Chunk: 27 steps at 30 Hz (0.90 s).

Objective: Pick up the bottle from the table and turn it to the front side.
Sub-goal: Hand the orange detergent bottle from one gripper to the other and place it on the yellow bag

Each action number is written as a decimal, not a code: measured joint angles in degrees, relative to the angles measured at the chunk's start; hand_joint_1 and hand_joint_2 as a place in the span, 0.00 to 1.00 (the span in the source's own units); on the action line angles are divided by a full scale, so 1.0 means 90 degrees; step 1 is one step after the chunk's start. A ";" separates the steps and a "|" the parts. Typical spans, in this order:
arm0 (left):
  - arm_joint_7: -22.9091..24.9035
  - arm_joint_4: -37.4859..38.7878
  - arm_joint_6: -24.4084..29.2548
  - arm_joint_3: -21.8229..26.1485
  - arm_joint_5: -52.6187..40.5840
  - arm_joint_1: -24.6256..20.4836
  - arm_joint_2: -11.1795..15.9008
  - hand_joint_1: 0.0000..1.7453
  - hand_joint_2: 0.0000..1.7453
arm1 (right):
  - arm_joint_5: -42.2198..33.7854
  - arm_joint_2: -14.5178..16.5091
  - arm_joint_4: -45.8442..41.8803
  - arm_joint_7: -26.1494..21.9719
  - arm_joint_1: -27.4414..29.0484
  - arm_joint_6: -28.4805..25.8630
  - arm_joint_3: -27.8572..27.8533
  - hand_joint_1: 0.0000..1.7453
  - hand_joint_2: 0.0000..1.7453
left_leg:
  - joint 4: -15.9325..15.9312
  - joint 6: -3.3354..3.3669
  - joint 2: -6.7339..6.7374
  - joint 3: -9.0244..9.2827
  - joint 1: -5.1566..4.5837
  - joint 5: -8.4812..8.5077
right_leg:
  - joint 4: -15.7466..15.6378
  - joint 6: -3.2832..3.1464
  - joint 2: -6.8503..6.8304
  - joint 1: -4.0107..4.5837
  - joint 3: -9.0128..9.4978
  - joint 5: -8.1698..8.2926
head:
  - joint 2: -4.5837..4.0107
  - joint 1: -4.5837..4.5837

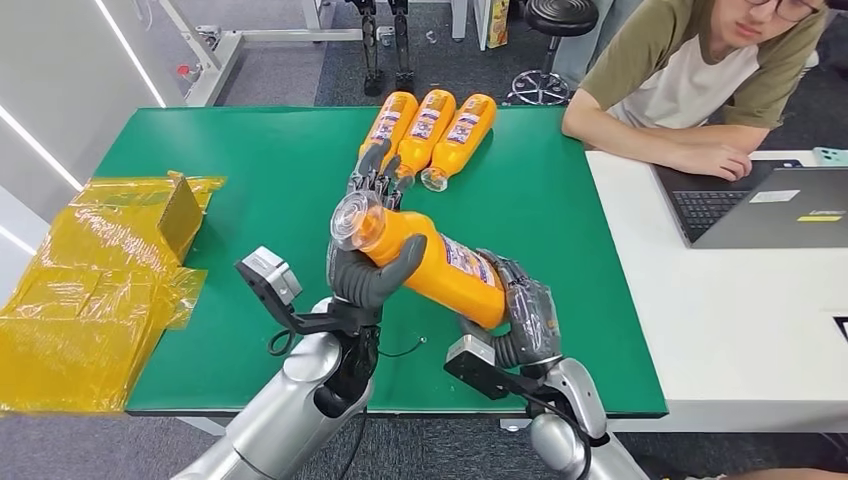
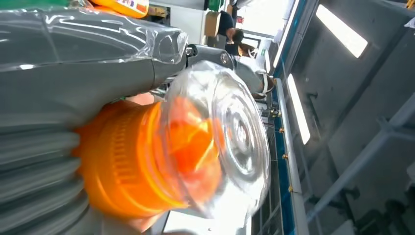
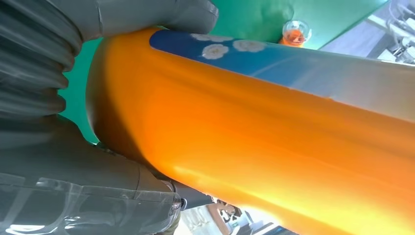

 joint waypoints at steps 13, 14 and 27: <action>-0.0205 0.0072 0.0385 -0.0315 0.0473 -0.0140 0.0160 1.00 1.00 | -0.0180 -0.0106 0.0132 -0.0235 0.0075 -0.0215 0.0067 0.00 1.00 | 0.0000 0.0000 0.0000 -0.0006 0.0000 0.0000 | 0.0000 0.0000 0.0000 0.0000 -0.0005 0.0000 | 0.0000 0.0000; -0.0221 0.0077 0.0410 -0.0340 0.0489 -0.0157 0.0164 1.00 1.00 | -0.0237 -0.0109 0.0136 -0.0270 0.0089 -0.0275 0.0073 0.00 1.00 | 0.0000 0.0000 0.0001 -0.0006 0.0000 0.0000 | 0.0000 0.0000 0.0000 0.0000 -0.0005 0.0000 | 0.0000 0.0000; -0.0723 0.0055 0.3151 -0.0041 -0.3122 -0.0030 0.0266 1.00 1.00 | -0.1142 -0.0036 0.0016 -0.1373 0.0361 -0.1664 0.0200 0.00 1.00 | -0.0005 -0.0001 0.0005 -0.0008 0.0002 0.0000 | 0.0005 -0.0001 0.0007 0.0001 -0.0005 -0.0001 | -0.0001 0.0001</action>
